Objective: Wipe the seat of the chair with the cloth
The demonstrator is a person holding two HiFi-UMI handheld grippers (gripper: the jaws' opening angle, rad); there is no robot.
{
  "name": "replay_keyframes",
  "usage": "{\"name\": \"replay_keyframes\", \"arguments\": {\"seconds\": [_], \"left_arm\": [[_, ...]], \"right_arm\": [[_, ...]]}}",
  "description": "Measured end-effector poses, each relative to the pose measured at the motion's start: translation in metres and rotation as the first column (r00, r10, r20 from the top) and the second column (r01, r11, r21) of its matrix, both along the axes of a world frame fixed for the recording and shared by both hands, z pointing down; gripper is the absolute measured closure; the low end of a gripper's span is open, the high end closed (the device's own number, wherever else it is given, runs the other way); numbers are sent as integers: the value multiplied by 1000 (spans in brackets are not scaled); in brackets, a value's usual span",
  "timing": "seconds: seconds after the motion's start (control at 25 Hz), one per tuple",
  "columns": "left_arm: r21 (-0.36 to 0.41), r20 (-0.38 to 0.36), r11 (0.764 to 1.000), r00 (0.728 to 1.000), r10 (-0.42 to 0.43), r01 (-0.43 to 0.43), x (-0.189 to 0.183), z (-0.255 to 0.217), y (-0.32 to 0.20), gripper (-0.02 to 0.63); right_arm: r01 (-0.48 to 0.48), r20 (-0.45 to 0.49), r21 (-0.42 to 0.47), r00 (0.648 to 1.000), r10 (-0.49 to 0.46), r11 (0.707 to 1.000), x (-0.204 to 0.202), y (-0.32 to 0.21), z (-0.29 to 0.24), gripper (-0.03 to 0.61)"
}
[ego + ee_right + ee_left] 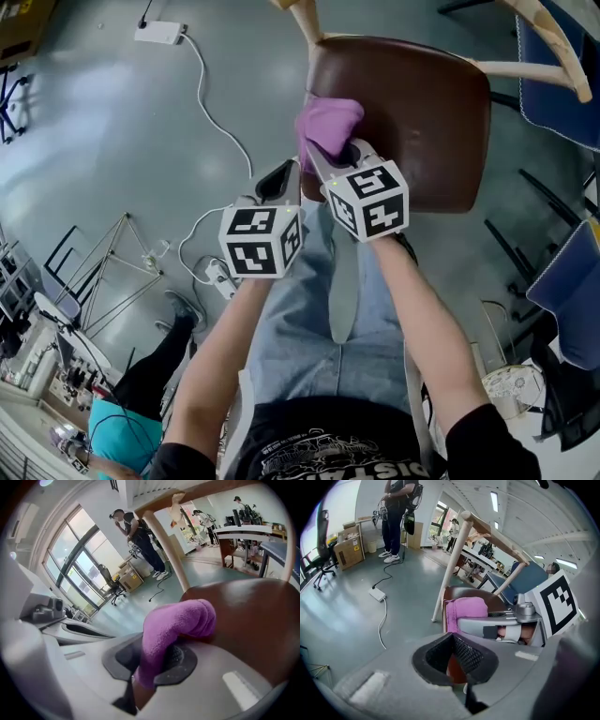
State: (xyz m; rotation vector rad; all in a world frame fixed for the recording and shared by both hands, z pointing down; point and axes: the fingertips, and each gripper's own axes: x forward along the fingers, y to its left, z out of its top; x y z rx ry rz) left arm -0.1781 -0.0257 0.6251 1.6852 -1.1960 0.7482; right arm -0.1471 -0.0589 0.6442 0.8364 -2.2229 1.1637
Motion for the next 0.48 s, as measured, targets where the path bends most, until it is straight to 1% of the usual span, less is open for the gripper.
{"name": "replay_keyframes", "arguments": {"seconds": [0.12, 0.24, 0.36, 0.48], "left_arm": [[-5, -12, 1000, 1000, -8, 8, -10, 1, 4, 615], [-7, -23, 1000, 1000, -1, 1, -10, 4, 3, 617], [-8, -38, 1000, 999, 12, -12, -3, 9, 1, 617], [-16, -55, 999, 998, 37, -38, 12, 12, 0, 617]], "right_arm": [[8, -15, -22, 1000, -8, 1000, -14, 6, 8, 517], [27, -43, -29, 999, -29, 999, -15, 12, 14, 517], [5, -60, -36, 998, -7, 999, -3, 13, 18, 517], [-30, -79, -47, 997, 27, 998, 19, 15, 18, 517]]}}
